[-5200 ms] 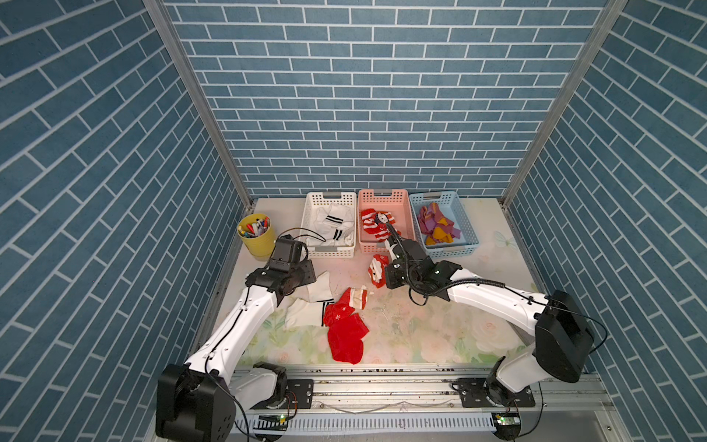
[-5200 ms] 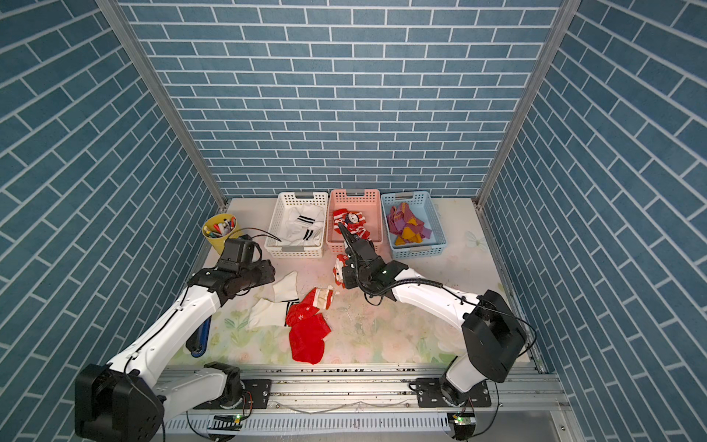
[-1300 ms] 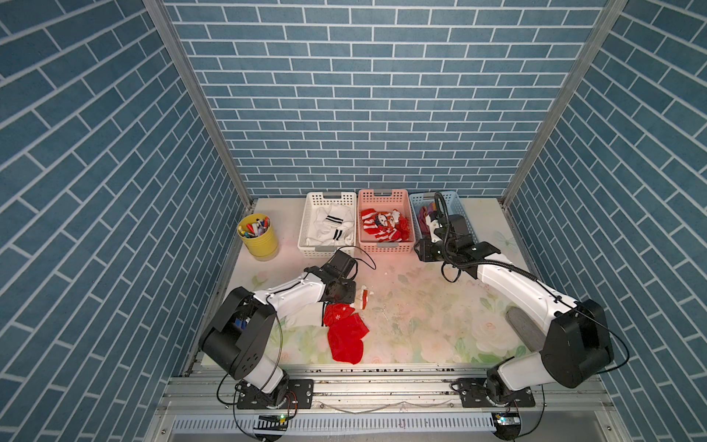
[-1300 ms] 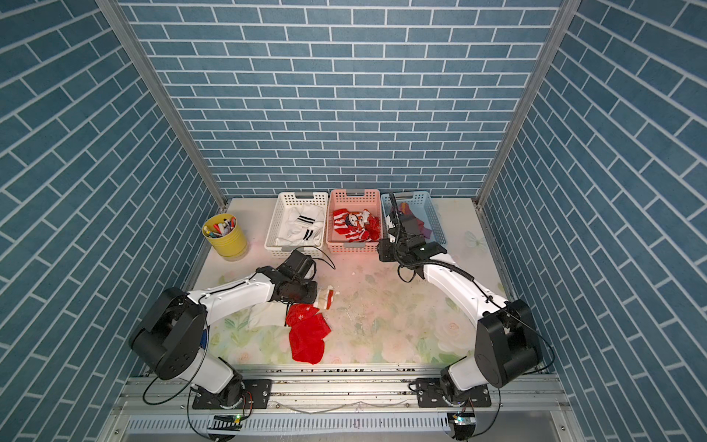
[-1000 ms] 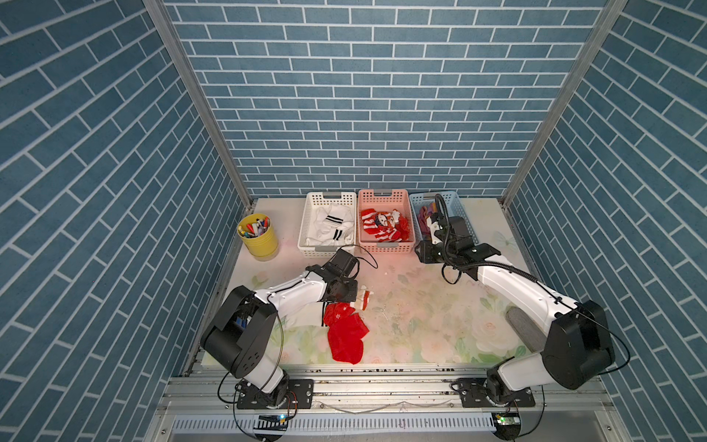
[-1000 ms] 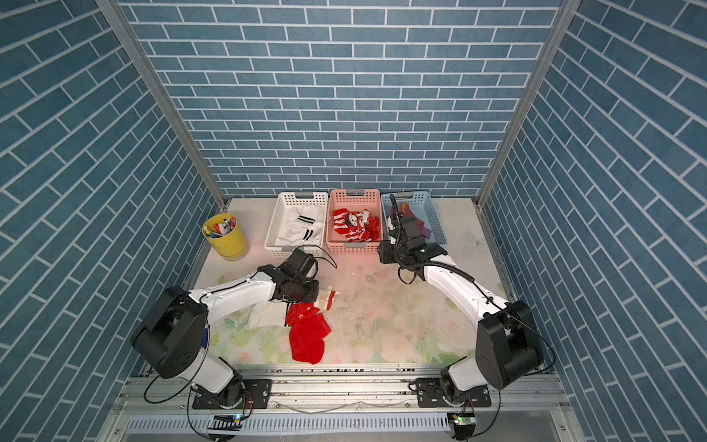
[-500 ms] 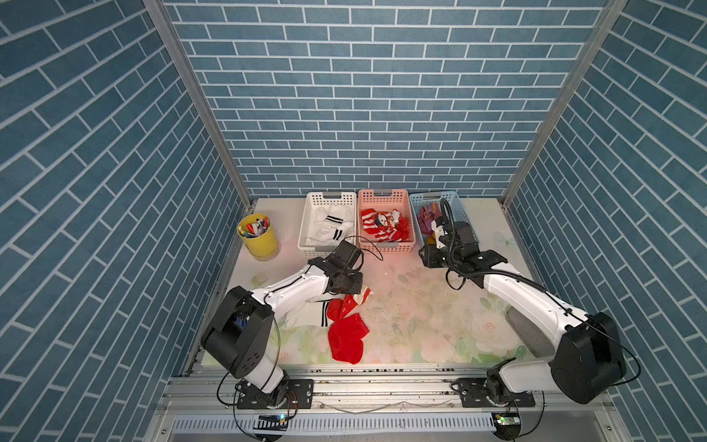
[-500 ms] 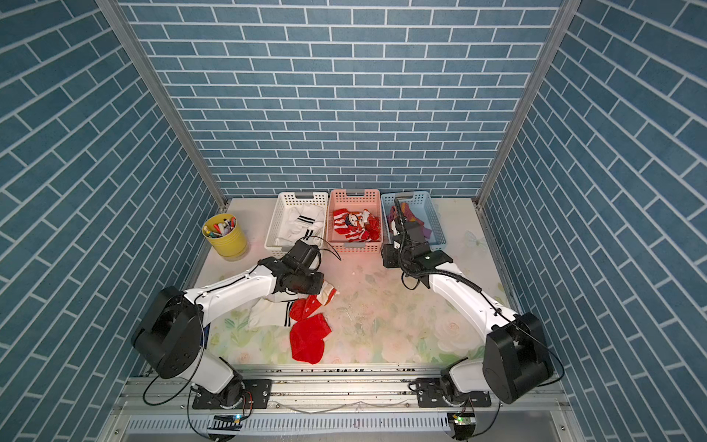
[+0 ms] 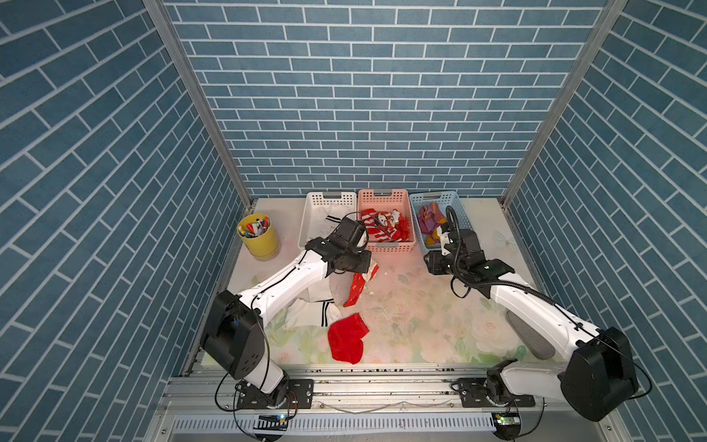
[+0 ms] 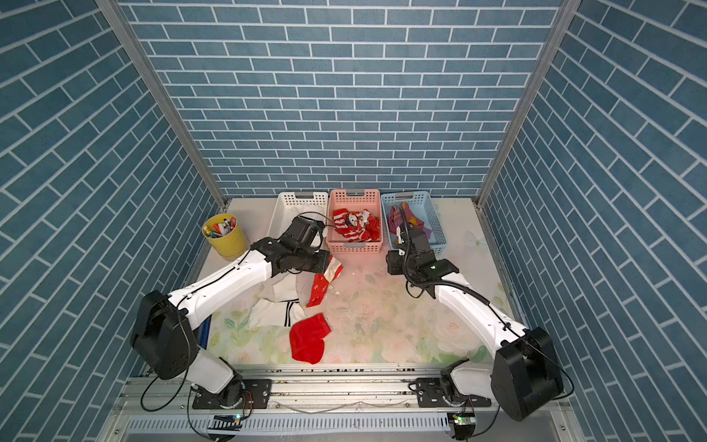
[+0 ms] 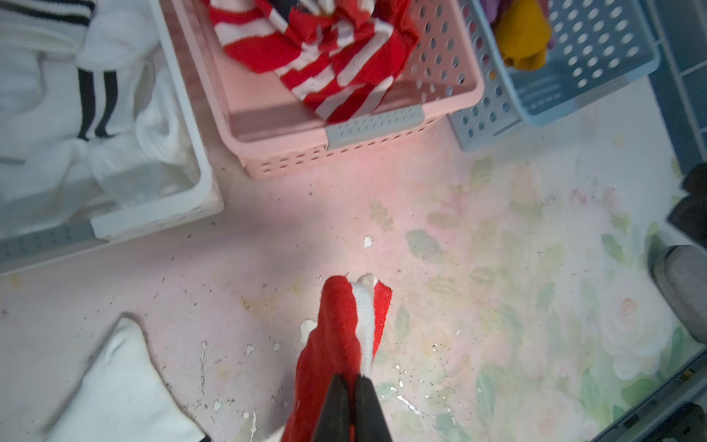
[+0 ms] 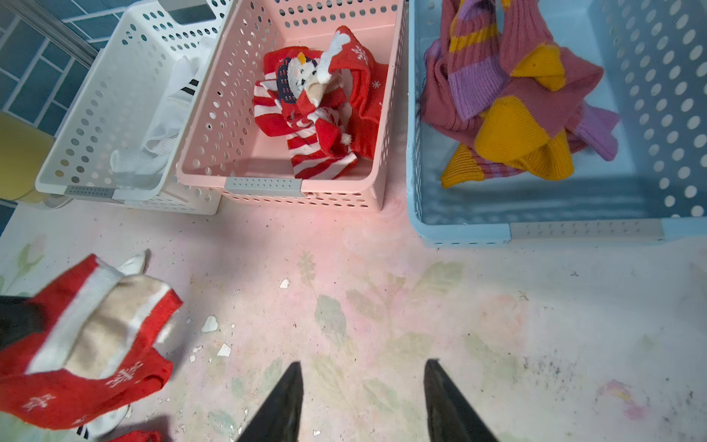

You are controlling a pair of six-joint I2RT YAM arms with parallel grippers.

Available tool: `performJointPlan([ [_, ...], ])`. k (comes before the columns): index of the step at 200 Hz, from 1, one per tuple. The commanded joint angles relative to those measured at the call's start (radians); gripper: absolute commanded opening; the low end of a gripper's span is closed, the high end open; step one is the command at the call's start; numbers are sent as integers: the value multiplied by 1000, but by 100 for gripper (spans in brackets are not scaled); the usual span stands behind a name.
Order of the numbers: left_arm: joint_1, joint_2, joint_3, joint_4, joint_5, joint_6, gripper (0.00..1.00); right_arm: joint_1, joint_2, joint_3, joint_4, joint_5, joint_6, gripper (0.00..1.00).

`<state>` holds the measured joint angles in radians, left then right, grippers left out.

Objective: Sort the socks into the basket by color
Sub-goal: Pick up the sock at the center of the board, then place the sock in the bin.

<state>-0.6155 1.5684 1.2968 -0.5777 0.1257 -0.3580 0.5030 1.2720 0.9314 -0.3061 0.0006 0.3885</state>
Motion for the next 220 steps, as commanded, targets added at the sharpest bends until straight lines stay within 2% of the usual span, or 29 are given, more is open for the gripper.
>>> performJointPlan([
  [1,-7,24,71,-59,12,35,2,2,-38,-23,3,22,26,51],
  [114,-5,235,548,-186,-9,104,2,2,-178,-126,-24,26,53,52],
  [180,22,451,899,-227,-76,127,5,2,-246,-129,-94,29,49,52],
  [220,69,611,1108,-259,-72,118,4,2,-294,-135,-143,54,45,53],
])
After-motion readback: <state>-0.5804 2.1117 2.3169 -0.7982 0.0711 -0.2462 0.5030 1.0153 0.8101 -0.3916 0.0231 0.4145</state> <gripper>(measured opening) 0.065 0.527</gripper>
